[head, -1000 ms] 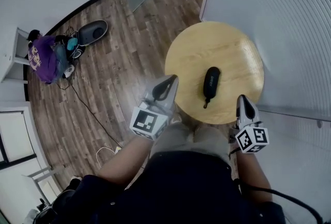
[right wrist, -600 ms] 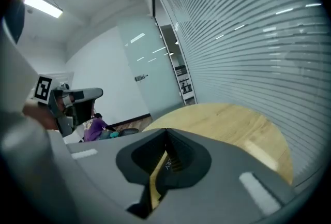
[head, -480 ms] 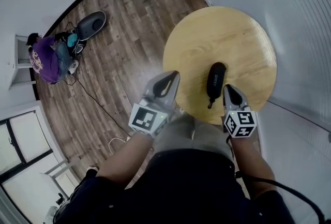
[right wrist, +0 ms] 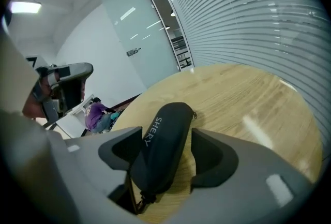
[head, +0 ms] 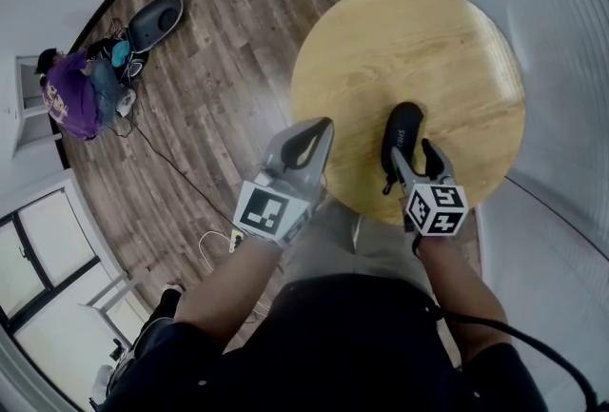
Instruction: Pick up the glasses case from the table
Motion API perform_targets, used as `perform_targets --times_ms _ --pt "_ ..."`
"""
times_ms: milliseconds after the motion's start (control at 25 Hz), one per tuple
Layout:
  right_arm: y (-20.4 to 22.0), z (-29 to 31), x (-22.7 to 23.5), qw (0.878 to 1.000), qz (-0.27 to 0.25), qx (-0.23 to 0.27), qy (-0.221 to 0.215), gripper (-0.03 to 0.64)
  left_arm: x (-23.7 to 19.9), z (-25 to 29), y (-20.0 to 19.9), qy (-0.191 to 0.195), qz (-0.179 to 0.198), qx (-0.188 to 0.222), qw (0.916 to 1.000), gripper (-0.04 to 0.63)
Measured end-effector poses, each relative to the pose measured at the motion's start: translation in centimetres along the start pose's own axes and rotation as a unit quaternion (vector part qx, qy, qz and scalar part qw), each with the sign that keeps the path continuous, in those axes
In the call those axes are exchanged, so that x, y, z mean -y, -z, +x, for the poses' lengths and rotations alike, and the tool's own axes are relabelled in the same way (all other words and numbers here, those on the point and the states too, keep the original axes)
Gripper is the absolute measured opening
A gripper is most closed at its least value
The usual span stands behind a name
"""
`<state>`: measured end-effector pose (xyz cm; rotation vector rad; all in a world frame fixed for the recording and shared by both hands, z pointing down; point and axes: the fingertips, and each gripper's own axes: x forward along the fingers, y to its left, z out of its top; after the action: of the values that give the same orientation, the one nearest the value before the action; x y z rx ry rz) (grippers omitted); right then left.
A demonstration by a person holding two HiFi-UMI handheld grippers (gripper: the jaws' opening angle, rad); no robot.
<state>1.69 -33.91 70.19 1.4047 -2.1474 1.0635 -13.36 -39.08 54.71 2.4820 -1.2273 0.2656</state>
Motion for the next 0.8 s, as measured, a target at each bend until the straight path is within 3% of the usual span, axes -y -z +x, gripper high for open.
perform_targets --times_ms 200,480,560,640,800 --pt "0.3 2.9 0.0 0.998 0.038 -0.022 -0.042 0.354 -0.9 1.6 1.0 -0.006 -0.007 -0.01 0.9999 0.003" --pt "1.9 6.7 -3.5 0.993 0.007 -0.075 -0.096 0.367 -1.4 2.0 2.0 -0.01 -0.016 -0.014 0.9997 0.003" --pt "2.0 7.1 -4.1 0.991 0.007 -0.082 -0.101 0.36 -1.6 2.0 2.4 -0.011 -0.018 -0.02 0.9996 0.003" --pt "1.4 7.6 -4.2 0.991 -0.004 -0.081 -0.107 0.297 -2.3 2.1 3.0 -0.015 -0.019 -0.029 0.9993 0.003" --pt "0.5 7.3 -4.5 0.99 -0.035 -0.079 -0.115 0.284 -3.1 1.4 3.1 -0.018 -0.015 -0.035 0.9991 0.003"
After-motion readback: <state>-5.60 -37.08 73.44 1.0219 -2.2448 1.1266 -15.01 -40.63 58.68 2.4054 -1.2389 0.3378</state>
